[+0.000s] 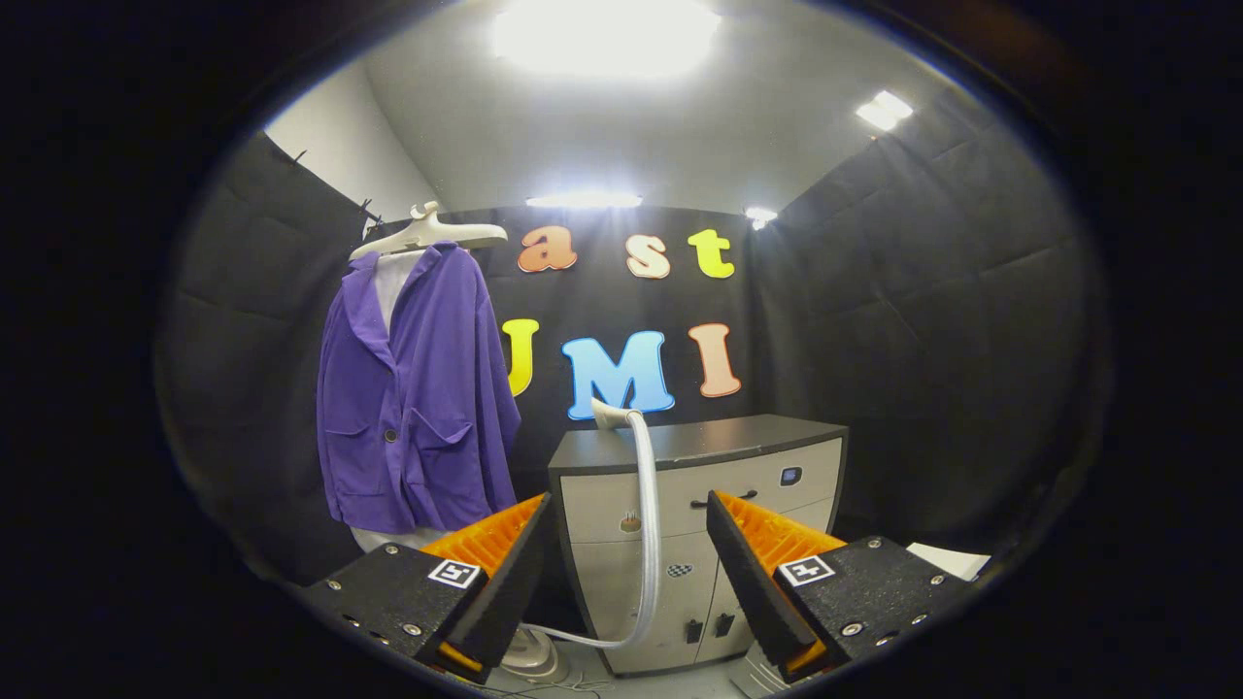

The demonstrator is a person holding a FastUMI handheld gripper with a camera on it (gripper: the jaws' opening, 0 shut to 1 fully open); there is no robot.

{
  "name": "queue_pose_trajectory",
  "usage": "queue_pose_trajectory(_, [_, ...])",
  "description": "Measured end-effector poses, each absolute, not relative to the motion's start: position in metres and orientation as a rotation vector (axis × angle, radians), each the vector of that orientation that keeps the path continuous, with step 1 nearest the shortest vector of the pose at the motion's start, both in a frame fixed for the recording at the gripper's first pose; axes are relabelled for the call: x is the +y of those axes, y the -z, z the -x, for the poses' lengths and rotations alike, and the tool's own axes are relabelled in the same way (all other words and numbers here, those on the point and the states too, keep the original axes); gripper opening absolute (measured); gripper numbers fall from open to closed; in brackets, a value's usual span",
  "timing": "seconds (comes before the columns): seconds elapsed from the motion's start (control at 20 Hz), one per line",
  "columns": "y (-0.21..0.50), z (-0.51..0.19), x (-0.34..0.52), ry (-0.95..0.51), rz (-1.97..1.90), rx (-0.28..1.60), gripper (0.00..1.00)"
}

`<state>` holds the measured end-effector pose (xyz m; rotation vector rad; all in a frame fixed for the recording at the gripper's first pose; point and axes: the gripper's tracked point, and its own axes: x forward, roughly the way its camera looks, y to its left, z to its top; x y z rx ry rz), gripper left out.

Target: Iron the clothes twice with a garment steamer, once on the left side and once on the right side.

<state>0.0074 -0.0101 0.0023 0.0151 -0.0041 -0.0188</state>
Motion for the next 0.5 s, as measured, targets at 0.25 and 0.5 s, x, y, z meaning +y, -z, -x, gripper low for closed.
queue_pose_trajectory(0.25, [-0.0005, -0.0071, -0.0085, 0.017, -0.011, 0.001, 0.95])
queue_pose_trajectory(0.5, [-0.0008, -0.0070, -0.0034, 0.011, -0.005, 0.001, 0.95])
